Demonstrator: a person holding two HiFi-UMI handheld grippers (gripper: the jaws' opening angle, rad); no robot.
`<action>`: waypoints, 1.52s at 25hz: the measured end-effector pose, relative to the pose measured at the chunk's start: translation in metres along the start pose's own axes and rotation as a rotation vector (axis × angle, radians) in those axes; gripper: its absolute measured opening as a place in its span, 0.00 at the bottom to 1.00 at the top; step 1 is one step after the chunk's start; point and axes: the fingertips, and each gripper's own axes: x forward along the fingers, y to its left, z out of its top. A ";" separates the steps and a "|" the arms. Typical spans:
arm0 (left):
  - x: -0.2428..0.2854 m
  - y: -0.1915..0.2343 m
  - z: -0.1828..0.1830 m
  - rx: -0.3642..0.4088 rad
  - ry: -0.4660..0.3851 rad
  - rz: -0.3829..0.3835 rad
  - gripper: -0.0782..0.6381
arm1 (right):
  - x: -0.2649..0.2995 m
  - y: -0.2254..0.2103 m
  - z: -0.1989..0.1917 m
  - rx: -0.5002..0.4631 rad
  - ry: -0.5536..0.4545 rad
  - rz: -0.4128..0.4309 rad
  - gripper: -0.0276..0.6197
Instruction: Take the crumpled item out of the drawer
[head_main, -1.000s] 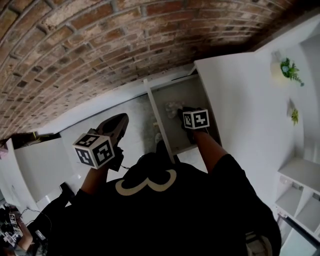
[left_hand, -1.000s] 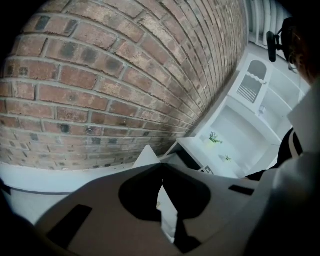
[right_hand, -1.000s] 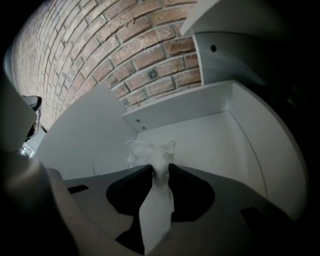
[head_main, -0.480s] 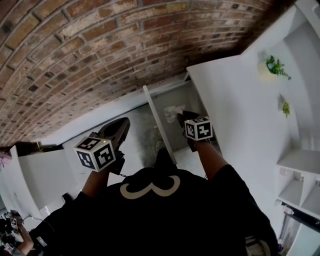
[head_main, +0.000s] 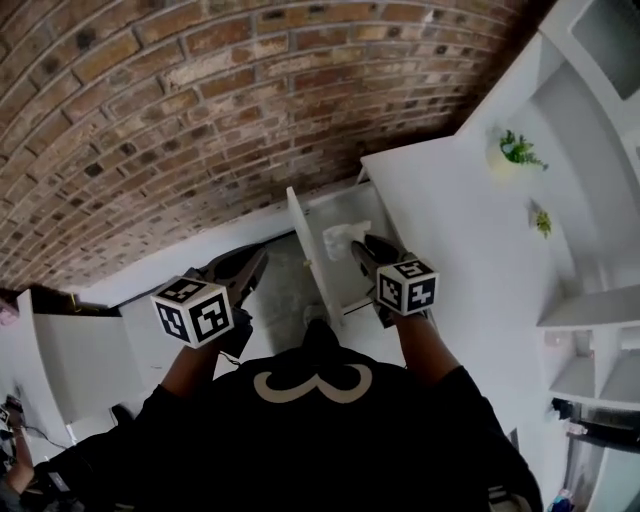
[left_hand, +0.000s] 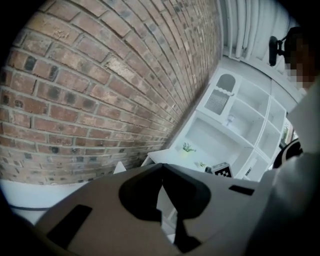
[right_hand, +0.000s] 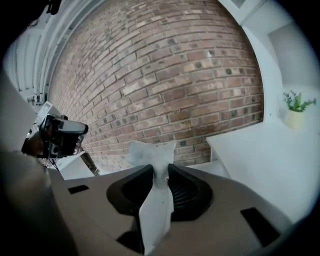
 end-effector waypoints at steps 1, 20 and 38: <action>-0.004 -0.005 0.003 0.007 -0.010 -0.010 0.11 | -0.009 0.006 0.006 -0.006 -0.021 0.003 0.21; -0.058 -0.083 0.013 0.135 -0.091 -0.176 0.11 | -0.139 0.109 0.061 0.041 -0.370 0.117 0.21; -0.047 -0.111 -0.010 0.173 -0.048 -0.242 0.11 | -0.171 0.120 0.043 0.034 -0.436 0.130 0.20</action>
